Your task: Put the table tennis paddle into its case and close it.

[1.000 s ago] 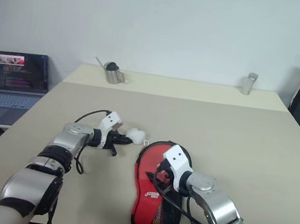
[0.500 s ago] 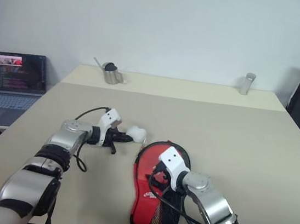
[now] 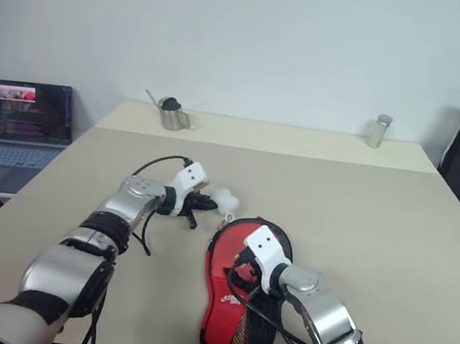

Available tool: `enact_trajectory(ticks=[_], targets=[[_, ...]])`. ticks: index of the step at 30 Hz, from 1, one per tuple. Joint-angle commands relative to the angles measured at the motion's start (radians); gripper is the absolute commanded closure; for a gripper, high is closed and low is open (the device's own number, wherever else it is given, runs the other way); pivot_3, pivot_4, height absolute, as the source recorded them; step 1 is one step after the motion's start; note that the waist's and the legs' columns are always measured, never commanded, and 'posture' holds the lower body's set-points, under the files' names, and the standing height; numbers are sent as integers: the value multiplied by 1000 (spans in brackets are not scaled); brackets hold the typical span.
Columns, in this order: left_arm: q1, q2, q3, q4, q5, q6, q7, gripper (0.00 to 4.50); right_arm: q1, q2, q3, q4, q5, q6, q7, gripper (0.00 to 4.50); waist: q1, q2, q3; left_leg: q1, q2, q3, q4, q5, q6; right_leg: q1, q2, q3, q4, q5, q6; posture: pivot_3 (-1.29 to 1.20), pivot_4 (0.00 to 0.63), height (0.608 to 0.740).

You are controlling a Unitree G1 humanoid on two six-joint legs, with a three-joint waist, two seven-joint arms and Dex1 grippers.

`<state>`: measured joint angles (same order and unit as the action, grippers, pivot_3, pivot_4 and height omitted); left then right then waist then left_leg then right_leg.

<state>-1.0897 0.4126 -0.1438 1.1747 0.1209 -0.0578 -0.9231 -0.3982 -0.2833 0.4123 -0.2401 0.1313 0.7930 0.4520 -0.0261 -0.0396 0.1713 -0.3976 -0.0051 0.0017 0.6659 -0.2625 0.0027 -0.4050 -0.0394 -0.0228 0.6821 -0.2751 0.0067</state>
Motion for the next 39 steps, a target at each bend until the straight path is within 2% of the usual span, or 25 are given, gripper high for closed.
enact_trajectory(ticks=[1,15,39], targets=[[-73,-11,-14,29,37,-51,50,4493,47,-10,21,70,-35,56,-23,0,0,-1,0,0,0,0,0,0,0,0,0,0,0,0,0,0,150,740],[-142,-32,-46,132,151,-95,189,4493,78,9,30,80,-50,56,-57,0,0,-2,-4,1,0,0,0,0,0,1,0,0,0,1,1,0,150,740],[-283,-251,-79,177,269,-176,400,4493,95,14,19,113,-52,62,-65,0,1,-2,-6,2,0,0,0,0,0,2,0,0,0,1,2,0,150,740]])
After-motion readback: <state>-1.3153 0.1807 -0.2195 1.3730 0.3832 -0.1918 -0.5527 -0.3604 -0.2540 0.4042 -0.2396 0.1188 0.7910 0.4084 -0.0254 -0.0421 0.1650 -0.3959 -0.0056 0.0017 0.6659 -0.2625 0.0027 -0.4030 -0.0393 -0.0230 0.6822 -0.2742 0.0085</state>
